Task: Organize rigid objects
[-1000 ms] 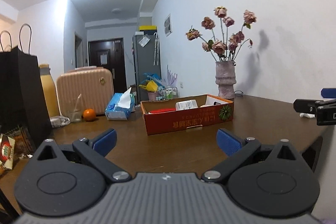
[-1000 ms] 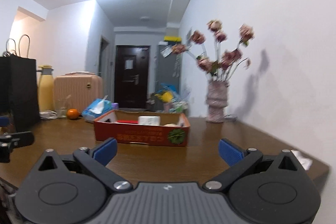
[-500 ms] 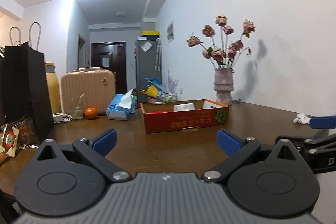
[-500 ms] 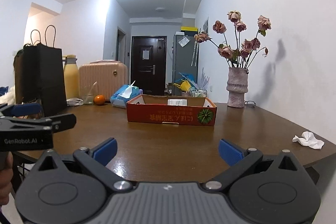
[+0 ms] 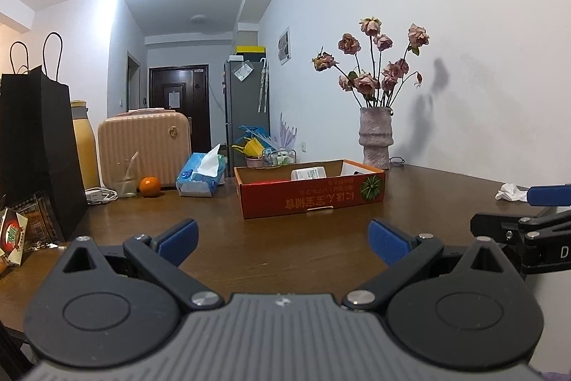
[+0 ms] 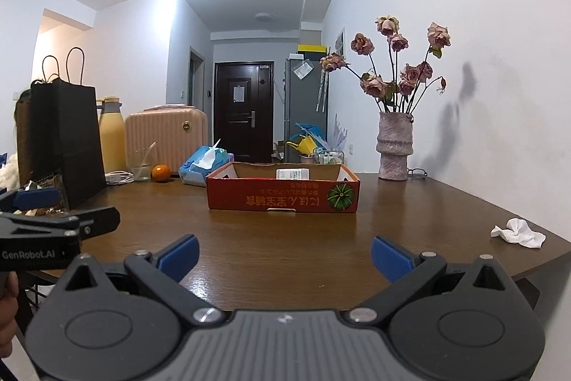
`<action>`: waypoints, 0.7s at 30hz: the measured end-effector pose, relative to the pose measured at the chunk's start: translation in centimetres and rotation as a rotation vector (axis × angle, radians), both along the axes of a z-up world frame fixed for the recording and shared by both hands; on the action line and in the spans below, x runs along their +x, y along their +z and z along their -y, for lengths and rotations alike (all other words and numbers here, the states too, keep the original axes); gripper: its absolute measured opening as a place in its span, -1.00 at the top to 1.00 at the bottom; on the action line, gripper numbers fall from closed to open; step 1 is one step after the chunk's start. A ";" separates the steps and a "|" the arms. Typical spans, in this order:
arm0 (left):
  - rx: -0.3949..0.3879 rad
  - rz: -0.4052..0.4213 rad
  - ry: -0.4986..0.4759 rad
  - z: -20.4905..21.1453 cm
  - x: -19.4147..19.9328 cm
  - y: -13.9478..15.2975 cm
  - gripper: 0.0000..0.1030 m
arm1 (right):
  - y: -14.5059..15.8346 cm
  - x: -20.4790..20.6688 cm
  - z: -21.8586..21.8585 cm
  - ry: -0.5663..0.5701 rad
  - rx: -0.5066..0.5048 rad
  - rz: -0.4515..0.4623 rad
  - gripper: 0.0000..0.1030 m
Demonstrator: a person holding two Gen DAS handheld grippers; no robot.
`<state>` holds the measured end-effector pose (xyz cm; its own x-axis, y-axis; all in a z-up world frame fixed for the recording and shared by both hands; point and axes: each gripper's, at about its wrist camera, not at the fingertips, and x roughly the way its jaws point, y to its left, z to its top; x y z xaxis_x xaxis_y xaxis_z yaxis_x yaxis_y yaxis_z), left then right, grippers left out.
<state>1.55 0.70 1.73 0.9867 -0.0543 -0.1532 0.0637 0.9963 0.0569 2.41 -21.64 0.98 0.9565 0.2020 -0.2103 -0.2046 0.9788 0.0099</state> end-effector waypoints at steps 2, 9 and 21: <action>0.001 0.000 -0.001 0.1 0.0 0.0 -1.00 | 0.0 0.0 0.0 -0.003 -0.002 0.002 -1.00; 0.004 -0.005 -0.006 0.2 0.0 0.0 -1.00 | -0.2 0.1 0.0 -0.011 -0.001 -0.005 -1.00; 0.003 -0.009 0.000 0.3 0.0 -0.1 -1.00 | -0.3 0.1 -0.1 -0.004 -0.013 -0.011 -1.00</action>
